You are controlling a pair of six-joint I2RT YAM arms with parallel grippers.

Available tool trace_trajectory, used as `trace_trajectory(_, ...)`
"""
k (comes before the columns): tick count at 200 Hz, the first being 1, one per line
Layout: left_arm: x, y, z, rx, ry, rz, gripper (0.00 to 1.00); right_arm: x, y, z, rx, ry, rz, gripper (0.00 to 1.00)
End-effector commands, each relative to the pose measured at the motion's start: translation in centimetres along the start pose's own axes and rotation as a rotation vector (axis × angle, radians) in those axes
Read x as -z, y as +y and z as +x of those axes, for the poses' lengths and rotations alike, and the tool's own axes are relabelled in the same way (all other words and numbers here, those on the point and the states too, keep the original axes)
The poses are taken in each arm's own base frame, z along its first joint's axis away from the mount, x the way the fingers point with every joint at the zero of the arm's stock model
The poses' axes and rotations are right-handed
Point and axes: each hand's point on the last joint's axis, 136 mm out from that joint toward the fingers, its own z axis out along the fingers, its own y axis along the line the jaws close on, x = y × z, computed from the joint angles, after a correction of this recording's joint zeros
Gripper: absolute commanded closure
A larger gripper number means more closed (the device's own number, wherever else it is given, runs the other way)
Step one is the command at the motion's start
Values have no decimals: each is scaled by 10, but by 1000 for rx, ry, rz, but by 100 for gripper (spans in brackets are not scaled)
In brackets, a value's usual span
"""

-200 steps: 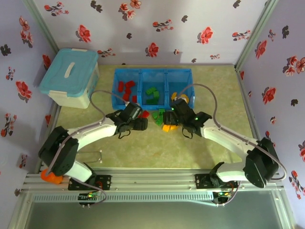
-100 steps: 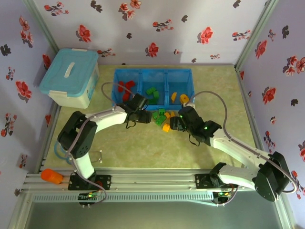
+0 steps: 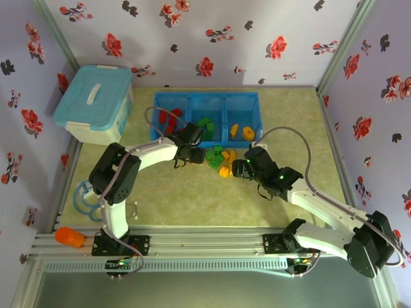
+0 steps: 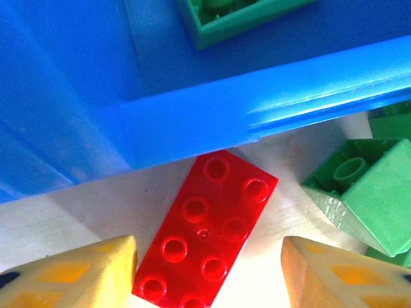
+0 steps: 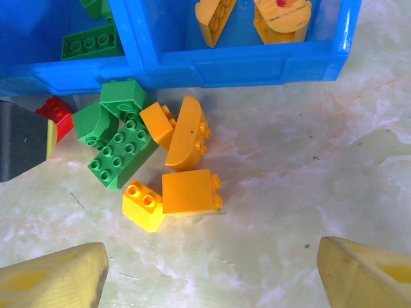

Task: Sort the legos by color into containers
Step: Pick up the lego from the center of the table, then place the lego in the container.

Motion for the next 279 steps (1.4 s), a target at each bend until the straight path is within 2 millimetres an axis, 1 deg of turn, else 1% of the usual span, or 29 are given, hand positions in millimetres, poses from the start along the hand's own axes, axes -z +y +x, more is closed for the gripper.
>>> trace_trajectory(1,-4,-4,10,-29,38,-1,44,2,-4,-6,-42,-36,10,15)
trace_trajectory(46,3,-10,19,-38,34,-1,54,2,-2,-7,-43,-35,2,16)
trace_trajectory(59,3,-11,21,-38,37,-1,54,1,-2,-7,-43,-34,0,16)
trace_trajectory(70,2,-8,22,-31,39,-13,49,1,-1,-7,-46,-33,-3,15)
trace_trajectory(83,0,-8,23,-34,45,-20,49,1,-1,-7,-51,-33,-6,16)
trace_trajectory(103,-2,-8,23,-34,53,-25,56,2,1,-9,-56,-36,-13,16)
trace_trajectory(124,3,-6,22,-25,46,-34,66,4,-1,-8,-55,-37,-4,16)
trace_trajectory(142,14,-5,22,-19,42,-51,70,6,-4,-8,-55,-40,1,16)
trace_trajectory(157,26,-6,24,-16,26,-56,71,8,-5,-7,-56,-42,3,16)
trace_trajectory(173,43,-8,27,-7,-7,-41,71,7,-7,-5,-60,-41,6,16)
trace_trajectory(190,65,-7,24,8,-54,-17,70,5,-8,-2,-62,-38,8,16)
trace_trajectory(219,101,9,11,32,-126,-25,70,0,-6,2,-69,-24,0,16)
trace_trajectory(233,114,22,3,64,-162,-27,70,-1,-6,3,-75,-20,-4,16)
trace_trajectory(256,123,51,-9,144,-198,-49,70,-2,-4,4,-89,-19,-19,17)
trace_trajectory(279,124,68,-27,180,-208,-44,70,-2,-1,7,-97,-7,-37,17)
